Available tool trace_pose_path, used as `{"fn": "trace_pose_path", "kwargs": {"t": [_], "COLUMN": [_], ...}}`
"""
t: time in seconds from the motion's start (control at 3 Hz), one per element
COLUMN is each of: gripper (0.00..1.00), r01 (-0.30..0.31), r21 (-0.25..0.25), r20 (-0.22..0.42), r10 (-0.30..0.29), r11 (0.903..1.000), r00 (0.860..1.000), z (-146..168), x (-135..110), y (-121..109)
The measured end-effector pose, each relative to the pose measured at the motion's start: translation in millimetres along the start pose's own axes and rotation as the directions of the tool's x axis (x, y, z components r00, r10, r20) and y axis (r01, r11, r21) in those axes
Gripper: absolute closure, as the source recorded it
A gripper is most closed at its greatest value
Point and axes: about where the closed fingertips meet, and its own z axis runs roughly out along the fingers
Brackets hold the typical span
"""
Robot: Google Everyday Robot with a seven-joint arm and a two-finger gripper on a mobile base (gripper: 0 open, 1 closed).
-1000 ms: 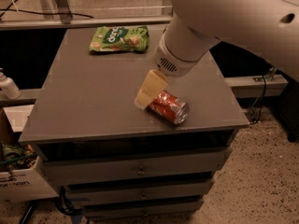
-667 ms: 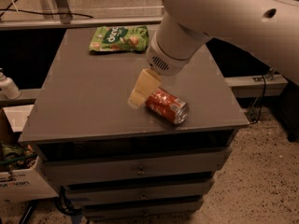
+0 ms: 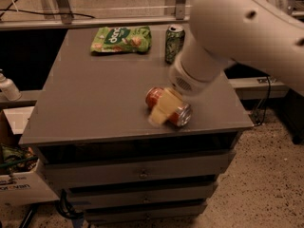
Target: Pick coke can
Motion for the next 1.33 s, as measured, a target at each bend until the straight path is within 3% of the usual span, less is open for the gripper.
{"fn": "trace_pose_path", "kwargs": {"t": [0.33, 0.67, 1.0, 1.33], "gripper": [0.0, 0.0, 0.0, 0.0], "r01": [-0.095, -0.138, -0.151, -0.155], "r21": [0.004, 0.007, 0.013, 0.013], "r20": [-0.077, -0.106, -0.083, -0.023], "r10": [0.095, 0.138, 0.151, 0.155], "r11": [0.9955, 0.9904, 0.9885, 0.9879], "r00": [0.992, 0.985, 0.985, 0.988], "z": [22.8, 33.4, 30.3, 14.3], "x": [107.4, 158.1, 171.0, 168.7], "y": [-7.8, -11.4, -17.8, -27.0]}}
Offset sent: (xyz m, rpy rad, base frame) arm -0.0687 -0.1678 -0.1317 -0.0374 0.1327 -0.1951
